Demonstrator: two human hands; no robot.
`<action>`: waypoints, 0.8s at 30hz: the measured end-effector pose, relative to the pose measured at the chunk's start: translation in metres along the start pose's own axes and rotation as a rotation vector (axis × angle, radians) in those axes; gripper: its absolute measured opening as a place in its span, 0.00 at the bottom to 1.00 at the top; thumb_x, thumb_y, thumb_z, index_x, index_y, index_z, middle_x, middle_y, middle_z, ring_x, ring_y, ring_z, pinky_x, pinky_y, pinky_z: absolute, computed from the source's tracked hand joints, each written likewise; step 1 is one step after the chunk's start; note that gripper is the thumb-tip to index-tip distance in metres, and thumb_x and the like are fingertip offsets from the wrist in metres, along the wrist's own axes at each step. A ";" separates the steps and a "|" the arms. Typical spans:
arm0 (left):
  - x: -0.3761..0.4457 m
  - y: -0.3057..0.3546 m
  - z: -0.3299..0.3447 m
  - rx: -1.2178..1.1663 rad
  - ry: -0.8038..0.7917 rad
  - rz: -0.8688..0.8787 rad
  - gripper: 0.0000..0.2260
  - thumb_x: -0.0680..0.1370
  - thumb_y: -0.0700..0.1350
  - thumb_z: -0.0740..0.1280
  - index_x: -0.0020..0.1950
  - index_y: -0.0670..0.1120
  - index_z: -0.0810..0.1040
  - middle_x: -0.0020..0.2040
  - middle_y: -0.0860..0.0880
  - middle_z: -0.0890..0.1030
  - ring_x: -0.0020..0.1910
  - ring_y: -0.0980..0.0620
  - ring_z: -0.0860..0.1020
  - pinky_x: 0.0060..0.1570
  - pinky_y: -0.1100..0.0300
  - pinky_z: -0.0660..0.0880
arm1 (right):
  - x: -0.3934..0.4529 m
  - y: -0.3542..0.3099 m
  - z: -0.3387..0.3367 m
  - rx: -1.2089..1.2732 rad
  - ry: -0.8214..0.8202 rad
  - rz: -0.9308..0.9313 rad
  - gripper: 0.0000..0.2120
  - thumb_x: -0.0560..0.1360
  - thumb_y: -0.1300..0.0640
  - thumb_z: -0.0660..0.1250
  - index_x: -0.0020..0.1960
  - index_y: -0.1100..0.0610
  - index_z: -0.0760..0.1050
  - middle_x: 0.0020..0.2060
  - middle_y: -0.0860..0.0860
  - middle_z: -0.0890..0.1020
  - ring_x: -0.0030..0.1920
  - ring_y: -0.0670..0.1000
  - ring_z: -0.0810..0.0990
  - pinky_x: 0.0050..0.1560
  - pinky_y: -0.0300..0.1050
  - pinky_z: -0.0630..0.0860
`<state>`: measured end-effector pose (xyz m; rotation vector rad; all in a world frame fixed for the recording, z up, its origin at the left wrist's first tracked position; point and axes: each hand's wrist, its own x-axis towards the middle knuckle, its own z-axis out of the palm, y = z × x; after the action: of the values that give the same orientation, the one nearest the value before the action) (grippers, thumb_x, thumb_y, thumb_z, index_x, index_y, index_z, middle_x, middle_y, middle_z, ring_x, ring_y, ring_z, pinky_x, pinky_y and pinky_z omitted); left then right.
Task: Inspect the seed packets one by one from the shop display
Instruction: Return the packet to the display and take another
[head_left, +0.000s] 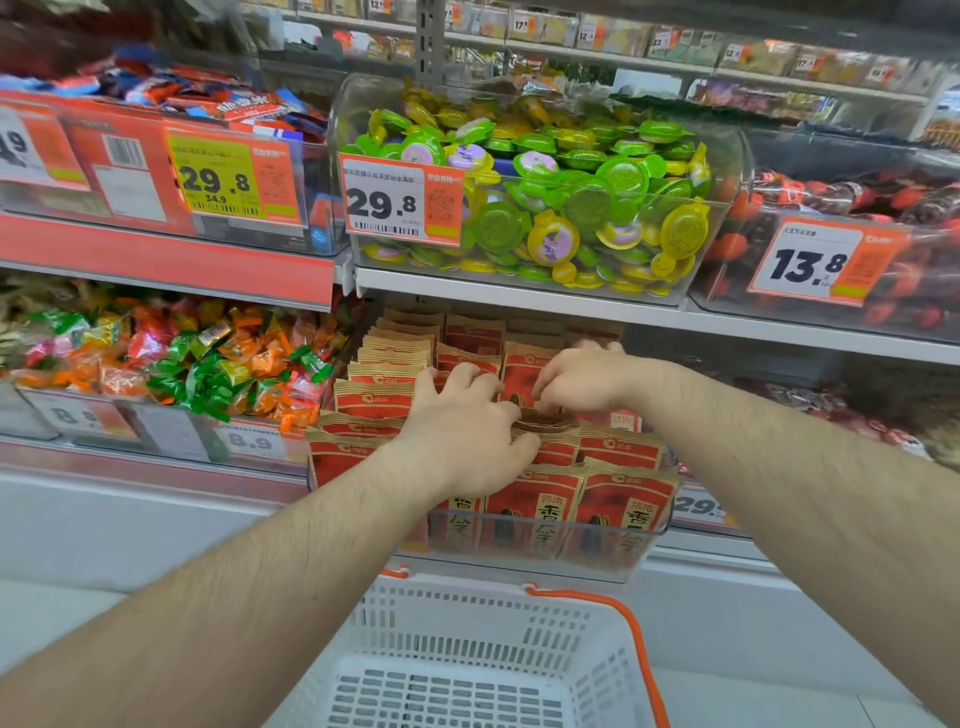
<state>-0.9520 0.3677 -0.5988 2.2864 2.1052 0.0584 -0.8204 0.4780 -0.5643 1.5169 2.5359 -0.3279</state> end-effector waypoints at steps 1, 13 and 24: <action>-0.003 0.000 0.002 -0.006 0.024 -0.007 0.26 0.82 0.63 0.48 0.73 0.55 0.71 0.78 0.49 0.62 0.78 0.46 0.52 0.74 0.35 0.45 | -0.001 -0.003 -0.001 -0.016 -0.010 0.003 0.13 0.75 0.50 0.61 0.56 0.44 0.81 0.37 0.46 0.78 0.58 0.55 0.73 0.67 0.59 0.59; -0.012 0.007 0.003 0.014 0.046 -0.034 0.26 0.82 0.63 0.46 0.70 0.55 0.75 0.77 0.48 0.64 0.78 0.44 0.53 0.73 0.34 0.44 | -0.002 -0.009 -0.001 -0.133 0.044 -0.003 0.13 0.79 0.60 0.59 0.62 0.56 0.74 0.48 0.52 0.79 0.39 0.51 0.74 0.31 0.42 0.64; -0.008 0.005 0.005 -0.005 0.031 -0.047 0.26 0.81 0.63 0.46 0.71 0.55 0.73 0.77 0.48 0.64 0.77 0.44 0.54 0.73 0.33 0.44 | -0.012 0.000 0.000 -0.155 0.275 -0.089 0.05 0.78 0.50 0.65 0.44 0.47 0.74 0.41 0.50 0.79 0.54 0.59 0.79 0.57 0.50 0.72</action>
<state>-0.9475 0.3591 -0.6033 2.2464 2.1707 0.0986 -0.8154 0.4680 -0.5614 1.4828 2.7663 0.0725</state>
